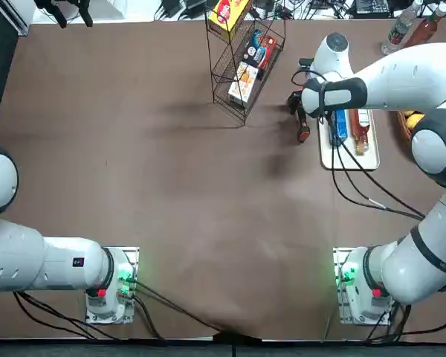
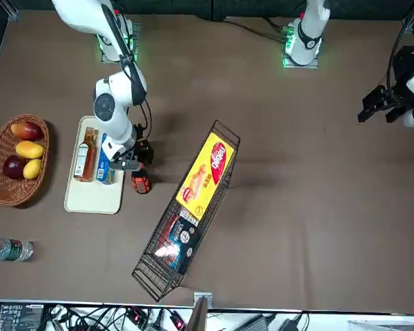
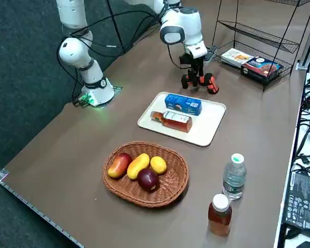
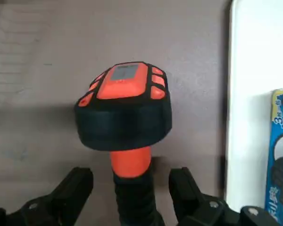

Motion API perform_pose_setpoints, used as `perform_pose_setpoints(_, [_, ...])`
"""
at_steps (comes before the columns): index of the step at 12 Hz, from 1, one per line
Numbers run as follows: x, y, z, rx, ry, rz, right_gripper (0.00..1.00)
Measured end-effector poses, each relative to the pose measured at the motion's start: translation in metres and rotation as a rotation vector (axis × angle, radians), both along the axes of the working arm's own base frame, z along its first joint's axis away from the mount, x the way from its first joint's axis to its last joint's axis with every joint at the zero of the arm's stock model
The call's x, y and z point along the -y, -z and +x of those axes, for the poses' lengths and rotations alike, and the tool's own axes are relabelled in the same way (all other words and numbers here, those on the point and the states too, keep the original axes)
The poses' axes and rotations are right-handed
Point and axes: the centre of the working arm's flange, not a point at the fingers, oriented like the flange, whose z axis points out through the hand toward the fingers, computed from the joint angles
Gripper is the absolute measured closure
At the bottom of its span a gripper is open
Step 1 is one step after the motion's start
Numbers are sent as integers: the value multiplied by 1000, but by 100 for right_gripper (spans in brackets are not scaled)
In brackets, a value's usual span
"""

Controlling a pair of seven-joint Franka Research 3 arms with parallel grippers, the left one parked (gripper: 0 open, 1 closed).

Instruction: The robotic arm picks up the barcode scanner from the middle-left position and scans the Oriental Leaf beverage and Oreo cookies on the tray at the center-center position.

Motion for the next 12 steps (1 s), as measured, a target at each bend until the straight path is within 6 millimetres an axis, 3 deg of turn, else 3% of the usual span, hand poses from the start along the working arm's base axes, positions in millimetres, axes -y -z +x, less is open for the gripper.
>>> perform_pose_setpoints(5, [0,14,0,8,1,-1,6])
perform_pose_setpoints(9, [1,13,2,14,3,0,56])
perform_pose_setpoints(12, [2,4,5,29,7,5,57])
